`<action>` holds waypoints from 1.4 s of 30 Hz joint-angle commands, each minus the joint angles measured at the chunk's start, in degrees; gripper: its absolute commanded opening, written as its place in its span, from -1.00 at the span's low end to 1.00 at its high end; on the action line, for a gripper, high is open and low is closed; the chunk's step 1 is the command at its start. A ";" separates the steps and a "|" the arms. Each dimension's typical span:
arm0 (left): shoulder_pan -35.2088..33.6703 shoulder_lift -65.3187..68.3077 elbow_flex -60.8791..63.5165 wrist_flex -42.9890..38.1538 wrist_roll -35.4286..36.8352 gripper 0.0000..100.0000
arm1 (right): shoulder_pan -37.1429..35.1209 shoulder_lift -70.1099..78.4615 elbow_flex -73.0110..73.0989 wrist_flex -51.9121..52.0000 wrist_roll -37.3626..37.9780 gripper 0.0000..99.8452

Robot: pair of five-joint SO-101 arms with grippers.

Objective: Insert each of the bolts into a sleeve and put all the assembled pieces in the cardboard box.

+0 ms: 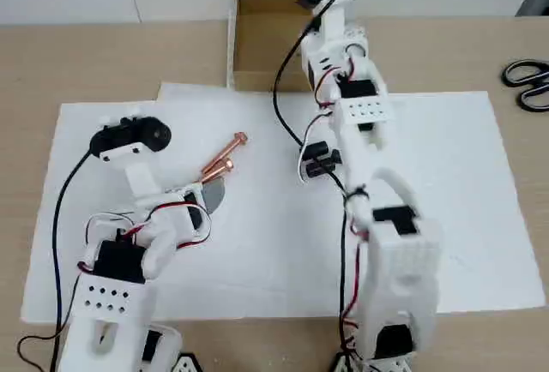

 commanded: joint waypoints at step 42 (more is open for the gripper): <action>0.18 -0.53 -0.31 0.26 -0.62 -0.53 | 4.00 3.65 -59.16 71.87 -4.92 -0.52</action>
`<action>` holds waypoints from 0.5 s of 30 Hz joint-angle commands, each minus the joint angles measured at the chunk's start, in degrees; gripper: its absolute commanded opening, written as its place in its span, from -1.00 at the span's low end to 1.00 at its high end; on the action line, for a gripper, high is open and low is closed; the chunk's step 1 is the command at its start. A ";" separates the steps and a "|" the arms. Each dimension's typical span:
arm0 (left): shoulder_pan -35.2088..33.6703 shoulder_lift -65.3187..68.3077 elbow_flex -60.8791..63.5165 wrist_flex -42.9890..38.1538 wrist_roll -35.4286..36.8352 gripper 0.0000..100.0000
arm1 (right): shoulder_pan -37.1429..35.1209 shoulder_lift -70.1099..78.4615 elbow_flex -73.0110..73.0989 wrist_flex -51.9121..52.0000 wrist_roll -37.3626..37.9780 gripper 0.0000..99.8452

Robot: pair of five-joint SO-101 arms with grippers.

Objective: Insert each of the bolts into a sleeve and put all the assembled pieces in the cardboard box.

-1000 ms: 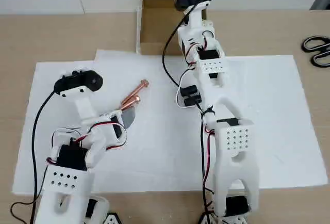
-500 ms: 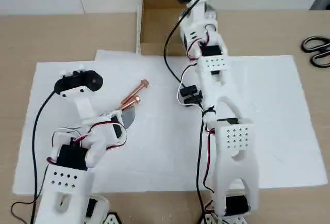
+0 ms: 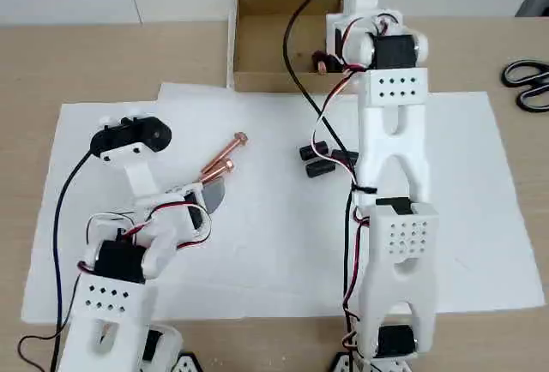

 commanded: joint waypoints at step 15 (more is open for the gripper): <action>-0.18 -0.53 -0.31 0.35 -0.44 -0.53 | 1.36 -10.33 -10.29 19.65 2.20 -0.52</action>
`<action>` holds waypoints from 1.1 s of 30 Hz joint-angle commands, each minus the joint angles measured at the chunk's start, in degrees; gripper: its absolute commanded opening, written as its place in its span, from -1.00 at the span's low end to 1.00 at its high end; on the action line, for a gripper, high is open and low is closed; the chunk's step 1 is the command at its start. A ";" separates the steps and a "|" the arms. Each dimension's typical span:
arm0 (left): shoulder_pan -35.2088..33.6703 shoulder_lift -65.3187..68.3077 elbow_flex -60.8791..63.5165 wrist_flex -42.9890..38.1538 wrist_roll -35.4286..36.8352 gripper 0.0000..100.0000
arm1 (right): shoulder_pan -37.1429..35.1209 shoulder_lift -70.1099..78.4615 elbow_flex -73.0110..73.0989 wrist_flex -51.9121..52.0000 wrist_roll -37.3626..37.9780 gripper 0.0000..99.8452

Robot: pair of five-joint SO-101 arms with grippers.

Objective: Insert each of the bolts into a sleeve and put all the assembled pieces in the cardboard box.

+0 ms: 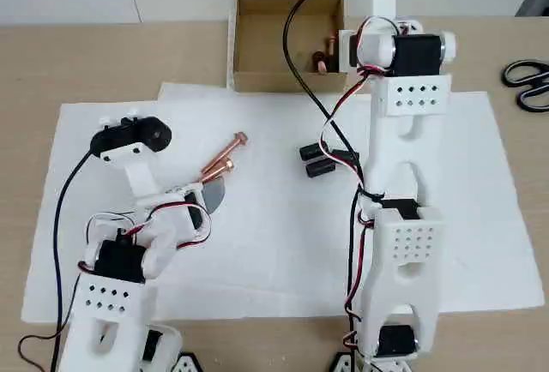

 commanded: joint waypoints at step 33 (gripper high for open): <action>-0.18 -0.53 -0.31 0.26 -0.44 -0.53 | -5.14 -54.02 92.57 -16.31 29.71 -0.52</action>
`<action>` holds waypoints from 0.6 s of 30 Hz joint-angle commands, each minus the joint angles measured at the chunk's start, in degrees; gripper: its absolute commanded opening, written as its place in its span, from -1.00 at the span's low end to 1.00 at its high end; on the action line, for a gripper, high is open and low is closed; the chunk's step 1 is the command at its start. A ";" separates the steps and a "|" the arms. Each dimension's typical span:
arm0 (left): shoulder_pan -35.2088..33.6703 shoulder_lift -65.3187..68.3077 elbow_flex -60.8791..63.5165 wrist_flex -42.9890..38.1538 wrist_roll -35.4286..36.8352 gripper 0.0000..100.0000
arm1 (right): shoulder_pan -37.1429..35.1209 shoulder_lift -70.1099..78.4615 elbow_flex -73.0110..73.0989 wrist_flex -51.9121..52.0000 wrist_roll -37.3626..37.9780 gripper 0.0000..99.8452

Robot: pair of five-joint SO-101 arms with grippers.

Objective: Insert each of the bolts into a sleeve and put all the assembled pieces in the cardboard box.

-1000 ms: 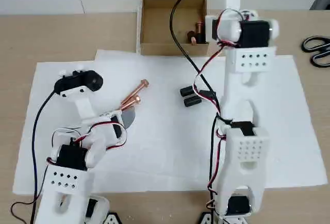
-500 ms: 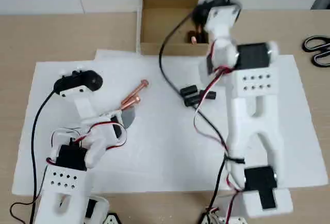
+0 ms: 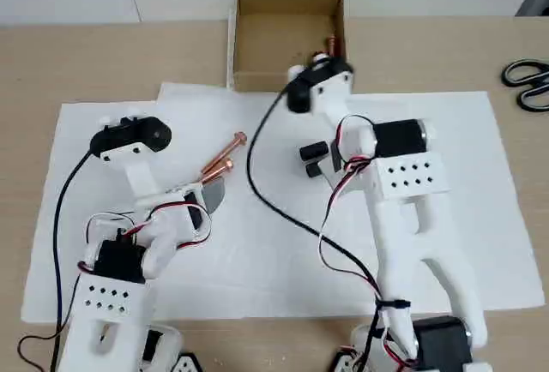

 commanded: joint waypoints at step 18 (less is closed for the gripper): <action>-0.18 -0.53 1.01 -0.09 -0.44 -0.53 | 3.56 18.33 -2.81 -17.01 22.95 -0.53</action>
